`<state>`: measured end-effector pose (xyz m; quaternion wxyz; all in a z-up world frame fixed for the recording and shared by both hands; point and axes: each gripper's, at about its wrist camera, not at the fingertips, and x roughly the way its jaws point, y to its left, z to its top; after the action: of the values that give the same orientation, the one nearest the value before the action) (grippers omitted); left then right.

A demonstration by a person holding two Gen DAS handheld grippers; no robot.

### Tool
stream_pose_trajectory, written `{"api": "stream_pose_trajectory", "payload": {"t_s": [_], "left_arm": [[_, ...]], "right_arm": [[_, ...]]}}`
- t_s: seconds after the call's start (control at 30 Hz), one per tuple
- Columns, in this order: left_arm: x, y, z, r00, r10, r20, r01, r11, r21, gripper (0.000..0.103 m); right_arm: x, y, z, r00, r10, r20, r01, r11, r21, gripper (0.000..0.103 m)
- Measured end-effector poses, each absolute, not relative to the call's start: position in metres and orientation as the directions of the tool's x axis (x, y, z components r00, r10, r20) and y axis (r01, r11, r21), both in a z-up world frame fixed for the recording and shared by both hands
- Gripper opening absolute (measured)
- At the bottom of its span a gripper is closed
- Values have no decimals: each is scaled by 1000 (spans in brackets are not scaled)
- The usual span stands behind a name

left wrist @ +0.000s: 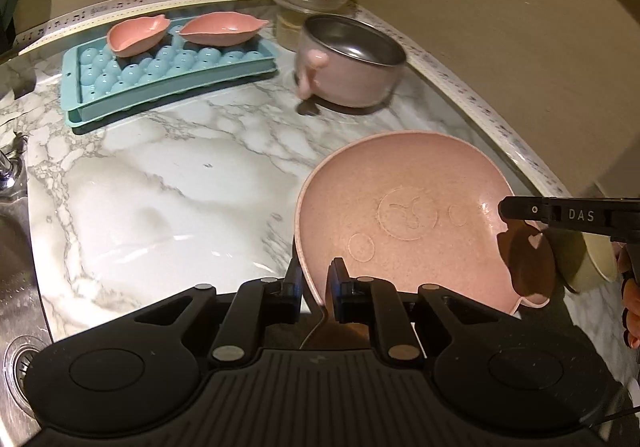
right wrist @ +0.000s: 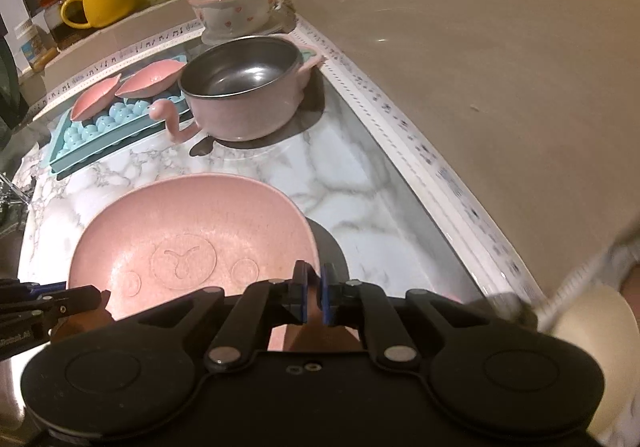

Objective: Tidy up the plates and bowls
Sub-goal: 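Carry the pink bear-shaped plate with both grippers and lower it onto the white plates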

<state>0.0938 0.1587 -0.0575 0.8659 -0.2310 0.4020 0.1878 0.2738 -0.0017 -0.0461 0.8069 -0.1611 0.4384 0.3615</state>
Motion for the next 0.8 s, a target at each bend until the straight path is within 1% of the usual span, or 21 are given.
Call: {"api": "stream_pose_trajectory", "payload": {"t_s": [0.37,0.8], "left_arm": [[80,106,-31,654,22,-756,-344,899,-271,14],[81,25,-10,676,-150,-721,-80,958,-274,14]], "right_arm": [[227,-82,-9,440,415,-796,-594,799,89,4],[166,-191,16,572,305,-761,-364,926,98,4]]}}
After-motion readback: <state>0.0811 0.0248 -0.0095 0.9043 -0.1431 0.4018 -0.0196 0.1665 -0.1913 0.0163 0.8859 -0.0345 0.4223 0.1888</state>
